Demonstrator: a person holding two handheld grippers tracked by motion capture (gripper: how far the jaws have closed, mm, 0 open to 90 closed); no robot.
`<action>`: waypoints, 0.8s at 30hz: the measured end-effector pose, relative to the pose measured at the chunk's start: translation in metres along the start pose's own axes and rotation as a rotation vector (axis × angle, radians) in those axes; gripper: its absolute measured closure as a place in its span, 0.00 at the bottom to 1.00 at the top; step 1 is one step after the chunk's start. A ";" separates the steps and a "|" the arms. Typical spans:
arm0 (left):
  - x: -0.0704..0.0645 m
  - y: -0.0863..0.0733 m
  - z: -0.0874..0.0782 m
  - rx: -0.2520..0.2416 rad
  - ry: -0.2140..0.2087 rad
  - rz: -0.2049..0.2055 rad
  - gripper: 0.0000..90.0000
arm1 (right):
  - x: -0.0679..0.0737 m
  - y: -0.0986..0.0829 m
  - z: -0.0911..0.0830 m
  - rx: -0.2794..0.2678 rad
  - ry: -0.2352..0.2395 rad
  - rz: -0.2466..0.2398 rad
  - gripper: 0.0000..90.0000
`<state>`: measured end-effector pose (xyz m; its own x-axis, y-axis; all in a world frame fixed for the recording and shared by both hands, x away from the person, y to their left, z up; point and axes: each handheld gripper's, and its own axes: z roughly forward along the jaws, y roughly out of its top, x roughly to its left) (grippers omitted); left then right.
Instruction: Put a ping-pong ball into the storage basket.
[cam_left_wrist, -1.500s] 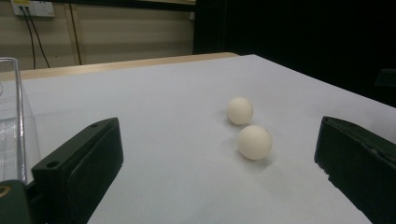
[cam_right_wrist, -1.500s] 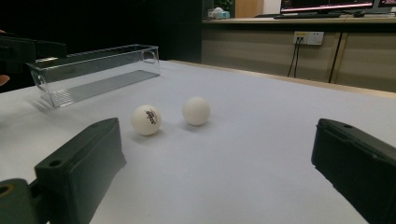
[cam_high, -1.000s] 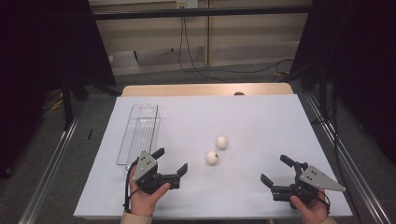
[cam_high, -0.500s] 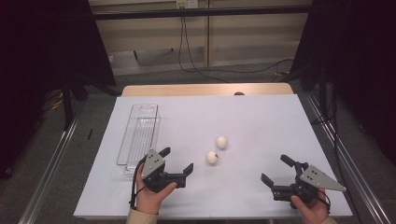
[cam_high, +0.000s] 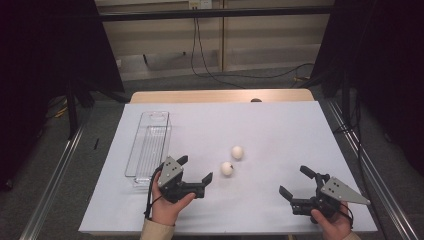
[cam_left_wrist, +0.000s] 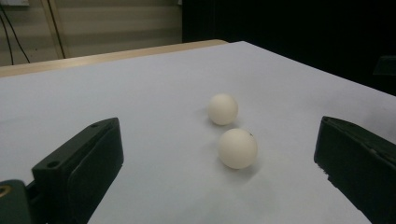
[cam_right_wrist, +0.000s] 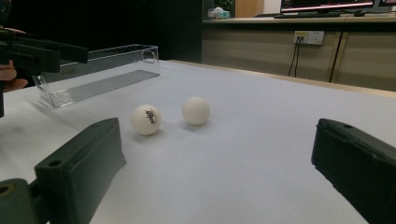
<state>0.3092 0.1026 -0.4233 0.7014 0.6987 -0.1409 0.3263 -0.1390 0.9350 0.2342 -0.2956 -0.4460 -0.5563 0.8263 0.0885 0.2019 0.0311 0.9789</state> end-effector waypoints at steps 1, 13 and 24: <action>-0.001 0.000 0.002 0.001 -0.001 0.000 0.02 | 0.000 0.000 0.000 -0.001 0.000 0.000 0.02; -0.004 0.002 0.010 0.005 -0.012 -0.002 0.02 | 0.000 0.000 0.000 0.000 0.000 0.000 0.02; -0.006 0.003 0.018 0.012 -0.020 -0.008 0.02 | 0.000 0.000 0.000 0.001 0.000 0.000 0.02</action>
<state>0.3175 0.0857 -0.4258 0.7113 0.6857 -0.1545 0.3392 -0.1424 0.9299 0.2343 -0.2961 -0.4462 -0.5561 0.8264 0.0883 0.2029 0.0320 0.9787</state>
